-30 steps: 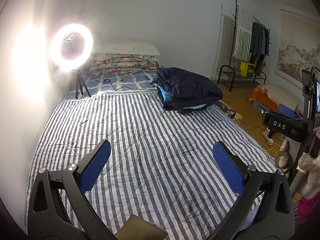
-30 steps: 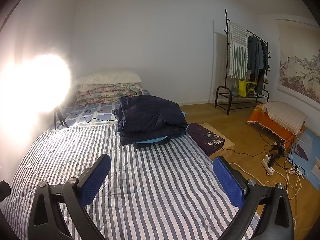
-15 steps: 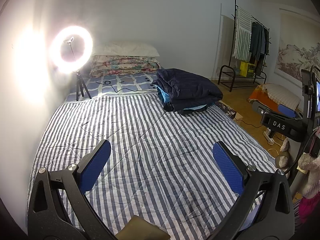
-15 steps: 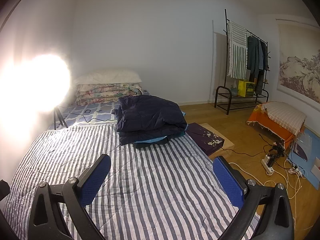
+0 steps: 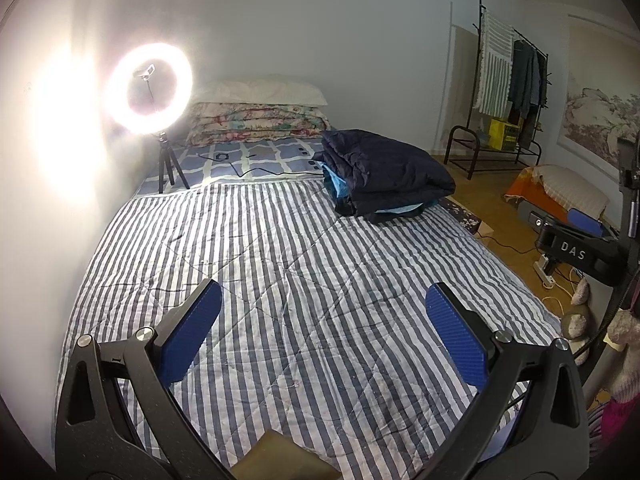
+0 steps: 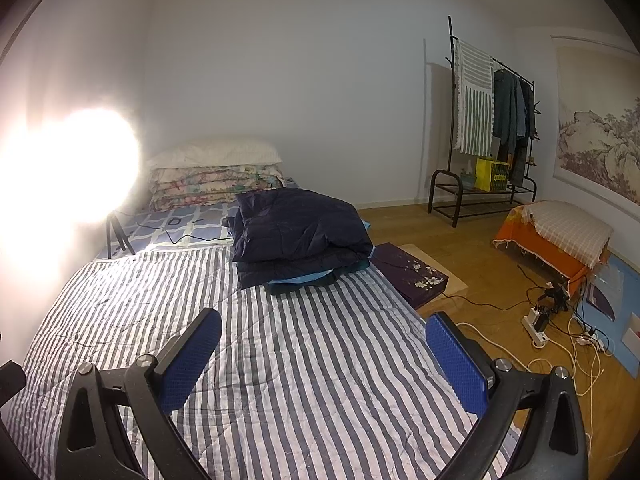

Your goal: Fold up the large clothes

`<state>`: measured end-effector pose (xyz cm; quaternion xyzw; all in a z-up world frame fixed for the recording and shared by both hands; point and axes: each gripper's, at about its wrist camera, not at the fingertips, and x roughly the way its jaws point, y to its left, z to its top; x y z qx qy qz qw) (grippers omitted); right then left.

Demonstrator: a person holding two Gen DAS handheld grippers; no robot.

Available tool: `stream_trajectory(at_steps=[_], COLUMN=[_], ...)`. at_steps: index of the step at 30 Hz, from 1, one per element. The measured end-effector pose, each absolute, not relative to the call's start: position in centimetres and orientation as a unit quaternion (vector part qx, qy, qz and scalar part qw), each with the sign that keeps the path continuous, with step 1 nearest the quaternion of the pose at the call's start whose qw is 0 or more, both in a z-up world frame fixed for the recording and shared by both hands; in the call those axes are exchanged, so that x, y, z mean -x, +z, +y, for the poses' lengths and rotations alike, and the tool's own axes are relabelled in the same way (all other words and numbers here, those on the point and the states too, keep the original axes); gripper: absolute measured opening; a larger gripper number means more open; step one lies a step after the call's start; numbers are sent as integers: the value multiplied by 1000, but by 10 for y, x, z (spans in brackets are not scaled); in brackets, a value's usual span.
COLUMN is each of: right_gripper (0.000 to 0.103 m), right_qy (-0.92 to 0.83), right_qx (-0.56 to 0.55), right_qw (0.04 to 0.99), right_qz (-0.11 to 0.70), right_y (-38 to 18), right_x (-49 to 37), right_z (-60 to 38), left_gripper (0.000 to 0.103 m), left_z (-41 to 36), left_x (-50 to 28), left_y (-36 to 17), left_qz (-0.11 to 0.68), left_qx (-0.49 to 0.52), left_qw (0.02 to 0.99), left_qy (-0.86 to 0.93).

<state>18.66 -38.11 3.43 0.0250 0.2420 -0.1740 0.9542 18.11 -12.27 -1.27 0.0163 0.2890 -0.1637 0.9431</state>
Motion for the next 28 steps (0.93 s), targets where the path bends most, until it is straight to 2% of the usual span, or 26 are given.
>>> stream_trajectory(at_steps=[28], right_gripper=[103], right_qy=[-166], right_qx=[-19], right_qw=[954], right_qz=[249], right_y=[28], right_x=[-192], right_z=[-380], left_gripper=[103], left_z=[-118], left_x=[-181], left_y=[-19], left_qz=[263], left_qx=[-40], left_qw=[958], left_qy=[-111])
